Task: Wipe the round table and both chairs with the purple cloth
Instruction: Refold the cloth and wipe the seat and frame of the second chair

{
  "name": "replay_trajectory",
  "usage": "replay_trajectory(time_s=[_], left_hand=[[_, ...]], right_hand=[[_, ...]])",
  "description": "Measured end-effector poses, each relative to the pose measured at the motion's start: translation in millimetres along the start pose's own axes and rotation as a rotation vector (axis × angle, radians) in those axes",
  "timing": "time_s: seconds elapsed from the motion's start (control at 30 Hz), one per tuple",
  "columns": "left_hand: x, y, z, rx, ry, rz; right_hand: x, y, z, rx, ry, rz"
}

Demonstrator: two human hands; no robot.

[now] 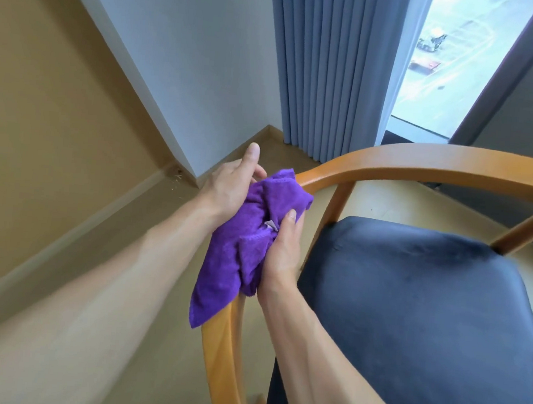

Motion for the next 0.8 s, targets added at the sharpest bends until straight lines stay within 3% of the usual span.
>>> replay_trajectory(time_s=[0.1, 0.27, 0.4, 0.5, 0.6, 0.8], left_hand=[[-8, 18, 6, -0.024, -0.021, -0.184], [-12, 22, -5, -0.002, -0.03, -0.327], [-17, 24, -4, 0.083, -0.156, -0.499], [-26, 19, 7, 0.041, -0.168, -0.518], [-37, 20, 10, 0.055, -0.215, -0.51], [-45, 59, 25, 0.118, -0.222, -0.644]], right_hand=[[37, 6, -13, 0.017, 0.005, -0.105], [73, 9, -28, 0.117, -0.038, -0.16], [29, 14, -29, 0.112, -0.04, -0.045], [-18, 11, -28, 0.087, -0.084, 0.127], [-62, -6, -19, 0.062, -0.008, 0.277], [-38, -2, -11, 0.075, 0.027, 0.266]])
Point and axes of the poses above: each hand's wrist, its own x-axis away from the middle knuckle, its own y-axis out of the palm, z = x × y, the point moved 7 cm from there along -x, towards the middle knuckle, and after that the axes turned 15 degrees about -y, right-handed, at the moved point
